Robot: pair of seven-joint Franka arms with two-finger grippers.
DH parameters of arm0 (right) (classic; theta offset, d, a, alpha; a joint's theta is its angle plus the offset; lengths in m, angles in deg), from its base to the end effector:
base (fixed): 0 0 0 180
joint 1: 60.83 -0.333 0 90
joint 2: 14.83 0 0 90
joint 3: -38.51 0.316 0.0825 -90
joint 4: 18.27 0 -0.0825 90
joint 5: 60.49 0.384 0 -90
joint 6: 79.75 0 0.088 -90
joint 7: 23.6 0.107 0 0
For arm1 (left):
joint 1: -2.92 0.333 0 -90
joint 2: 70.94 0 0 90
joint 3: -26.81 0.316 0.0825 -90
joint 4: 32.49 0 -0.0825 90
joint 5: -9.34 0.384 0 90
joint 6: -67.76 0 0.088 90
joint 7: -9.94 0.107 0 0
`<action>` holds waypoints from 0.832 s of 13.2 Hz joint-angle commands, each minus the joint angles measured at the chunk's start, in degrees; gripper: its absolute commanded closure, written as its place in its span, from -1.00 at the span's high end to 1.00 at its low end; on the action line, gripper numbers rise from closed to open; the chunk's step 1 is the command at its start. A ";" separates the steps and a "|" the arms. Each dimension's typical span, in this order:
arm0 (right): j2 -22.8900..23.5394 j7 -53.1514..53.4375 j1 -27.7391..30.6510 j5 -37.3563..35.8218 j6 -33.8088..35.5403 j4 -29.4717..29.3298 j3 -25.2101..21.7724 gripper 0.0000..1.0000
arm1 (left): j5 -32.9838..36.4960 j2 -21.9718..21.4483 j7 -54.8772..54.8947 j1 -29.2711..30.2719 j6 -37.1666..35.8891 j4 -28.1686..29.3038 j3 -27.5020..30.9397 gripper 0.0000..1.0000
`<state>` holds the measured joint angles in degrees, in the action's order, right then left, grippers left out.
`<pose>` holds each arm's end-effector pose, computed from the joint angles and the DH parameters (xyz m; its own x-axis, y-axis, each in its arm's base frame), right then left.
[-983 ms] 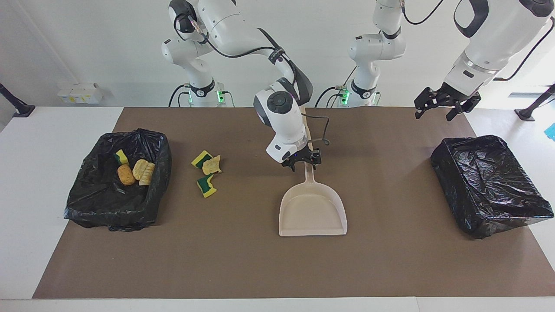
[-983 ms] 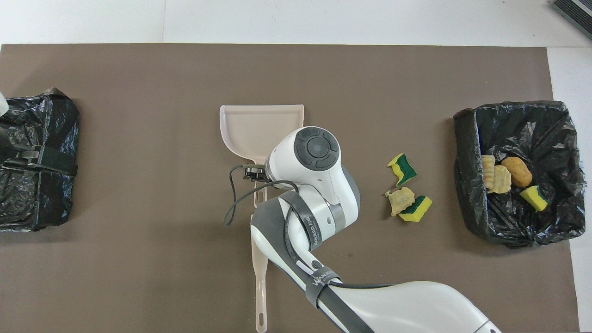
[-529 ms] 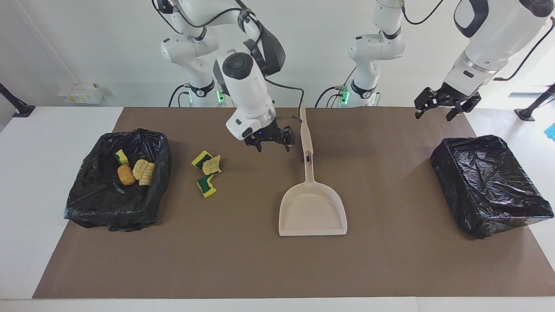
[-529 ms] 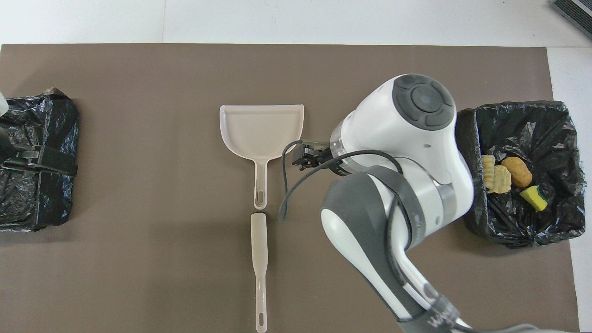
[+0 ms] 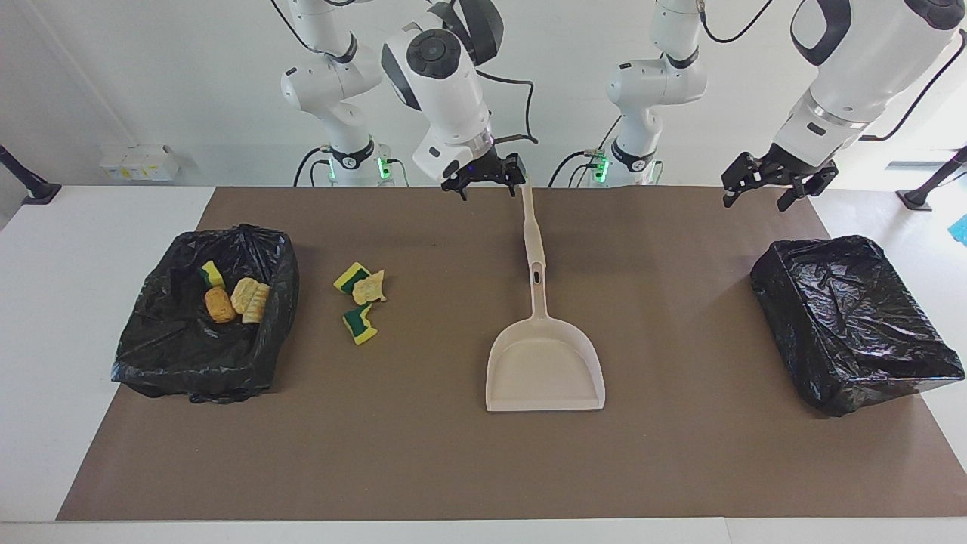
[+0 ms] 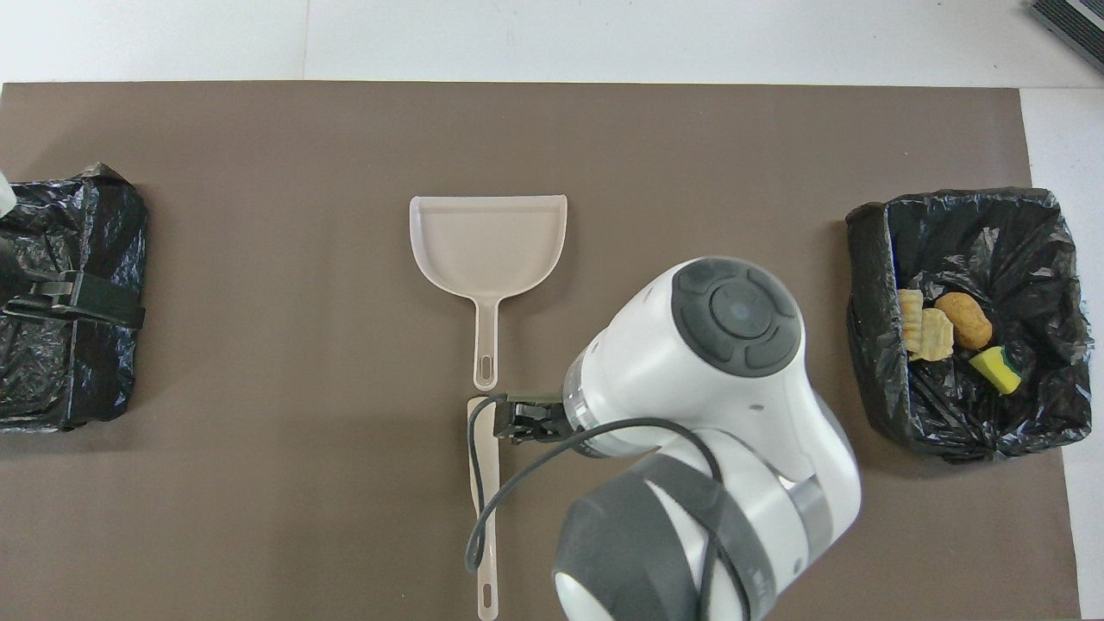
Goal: Sweep and dump trash in bin
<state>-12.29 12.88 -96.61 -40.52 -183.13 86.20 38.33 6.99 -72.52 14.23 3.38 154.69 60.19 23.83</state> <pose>0.4470 0.3552 0.5040 0.9638 -0.0754 -0.2557 -0.1332 -0.9671 -0.2169 0.5385 -0.0287 0.6132 0.9903 -0.1205 -0.0695 -0.1175 -0.9921 0.0449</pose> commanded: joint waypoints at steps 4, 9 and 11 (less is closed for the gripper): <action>-1.67 8.79 -10.52 2.62 -17.00 15.66 0.26 1.00 | 0.95 -1.23 0.54 0.15 0.87 1.27 -0.09 1.00; 4.30 12.83 -17.56 2.54 -26.85 19.01 0.18 1.00 | 0.95 -1.23 0.54 0.15 0.87 1.27 0.00 1.00; 4.75 13.01 -18.53 2.54 -26.61 19.19 0.26 1.00 | 0.95 -1.23 0.54 0.15 0.87 1.27 0.00 1.00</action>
<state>-7.45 24.96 -114.32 -39.14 -208.85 104.68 38.75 6.99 -72.53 14.23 3.38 154.69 60.19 23.83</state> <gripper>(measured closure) 0.000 0.000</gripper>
